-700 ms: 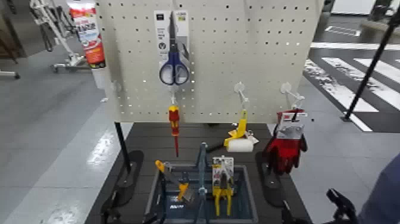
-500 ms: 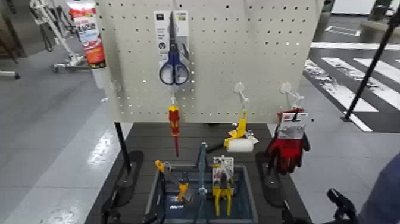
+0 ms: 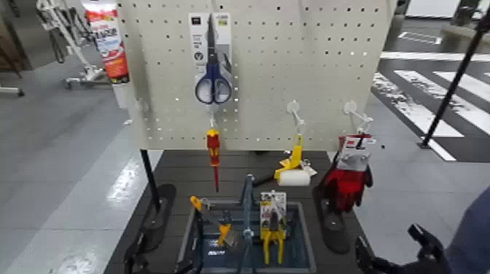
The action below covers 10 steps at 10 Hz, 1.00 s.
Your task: Put the red colored gloves into the crate.
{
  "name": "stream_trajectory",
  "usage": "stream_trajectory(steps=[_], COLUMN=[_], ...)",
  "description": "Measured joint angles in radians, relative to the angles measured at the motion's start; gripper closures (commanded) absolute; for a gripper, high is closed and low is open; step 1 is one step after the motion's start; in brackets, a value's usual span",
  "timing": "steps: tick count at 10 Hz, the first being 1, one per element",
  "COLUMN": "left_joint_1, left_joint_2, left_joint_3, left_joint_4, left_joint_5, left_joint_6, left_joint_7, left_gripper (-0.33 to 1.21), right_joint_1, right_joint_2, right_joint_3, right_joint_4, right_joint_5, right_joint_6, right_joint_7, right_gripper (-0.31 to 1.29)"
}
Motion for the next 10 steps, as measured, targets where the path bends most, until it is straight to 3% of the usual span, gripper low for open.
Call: stream_trajectory(steps=[2, 6, 8, 10], left_joint_1=[0.0, -0.007, -0.011, -0.016], left_joint_2=[0.0, 0.0, 0.0, 0.0], left_joint_3=[-0.002, -0.005, -0.005, -0.006], left_joint_4=[0.002, 0.004, 0.004, 0.006], left_joint_5=[0.007, 0.014, 0.016, 0.019], left_joint_6=[0.002, 0.013, 0.016, 0.02], left_joint_7=[-0.006, -0.025, -0.033, -0.046], left_gripper=[0.15, 0.15, 0.15, 0.15], right_joint_1=[-0.086, -0.295, -0.403, -0.513], right_joint_2=[-0.004, -0.074, -0.093, -0.127], right_joint_3=[-0.071, -0.142, -0.15, -0.116], right_joint_4=[0.001, 0.119, 0.231, 0.361], right_joint_5=[-0.003, -0.135, -0.181, -0.216], right_joint_6=[0.113, 0.249, 0.254, 0.226], right_joint_7=[0.12, 0.287, 0.378, 0.448], right_gripper=[0.1, 0.09, 0.09, 0.09])
